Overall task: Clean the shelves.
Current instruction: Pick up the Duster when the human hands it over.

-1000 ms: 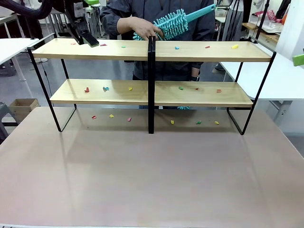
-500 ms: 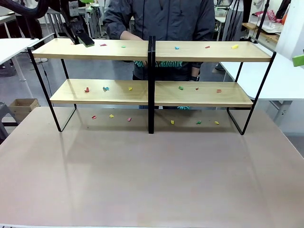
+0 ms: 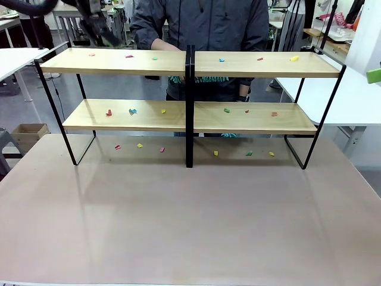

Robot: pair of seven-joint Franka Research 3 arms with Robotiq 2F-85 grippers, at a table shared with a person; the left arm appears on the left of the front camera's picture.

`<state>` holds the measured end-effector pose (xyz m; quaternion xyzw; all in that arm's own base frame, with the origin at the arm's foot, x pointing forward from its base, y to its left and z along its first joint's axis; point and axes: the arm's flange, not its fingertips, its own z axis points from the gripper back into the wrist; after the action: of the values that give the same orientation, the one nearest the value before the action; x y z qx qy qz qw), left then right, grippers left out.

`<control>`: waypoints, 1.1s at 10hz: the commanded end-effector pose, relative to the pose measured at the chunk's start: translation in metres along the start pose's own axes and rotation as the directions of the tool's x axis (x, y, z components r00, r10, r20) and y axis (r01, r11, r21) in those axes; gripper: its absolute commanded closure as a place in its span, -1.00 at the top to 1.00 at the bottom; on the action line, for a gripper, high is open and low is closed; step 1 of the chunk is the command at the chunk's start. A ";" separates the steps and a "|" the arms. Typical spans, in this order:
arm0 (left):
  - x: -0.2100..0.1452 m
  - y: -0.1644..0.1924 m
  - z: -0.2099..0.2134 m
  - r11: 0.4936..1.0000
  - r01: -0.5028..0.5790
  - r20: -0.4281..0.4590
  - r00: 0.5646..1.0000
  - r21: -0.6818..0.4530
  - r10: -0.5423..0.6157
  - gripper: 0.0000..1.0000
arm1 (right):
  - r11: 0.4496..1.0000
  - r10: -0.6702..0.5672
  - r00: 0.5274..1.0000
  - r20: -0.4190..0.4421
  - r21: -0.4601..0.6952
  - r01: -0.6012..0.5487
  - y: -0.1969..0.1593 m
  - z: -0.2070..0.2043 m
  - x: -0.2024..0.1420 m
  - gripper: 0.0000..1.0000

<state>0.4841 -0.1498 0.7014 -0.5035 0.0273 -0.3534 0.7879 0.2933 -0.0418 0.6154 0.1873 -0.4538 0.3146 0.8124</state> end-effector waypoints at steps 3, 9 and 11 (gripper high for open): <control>-0.074 -0.010 -0.002 0.657 0.193 -0.168 0.980 0.729 -0.102 1.00 | 1.000 0.010 1.000 0.004 0.002 -0.010 0.001 0.001 0.001 1.00; -0.100 -0.018 0.006 0.655 0.228 -0.223 0.970 0.720 -0.092 1.00 | 1.000 0.000 1.000 0.000 -0.003 0.000 0.000 0.000 0.000 1.00; -0.121 -0.023 0.020 0.496 -0.010 0.152 0.957 0.868 -0.247 1.00 | 1.000 0.013 1.000 -0.001 0.011 -0.013 0.012 0.001 0.001 1.00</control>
<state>0.4087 -0.0806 0.7094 -0.1063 -0.1850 -0.3661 0.9058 0.2912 -0.0383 0.6173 0.1838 -0.4534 0.3180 0.8121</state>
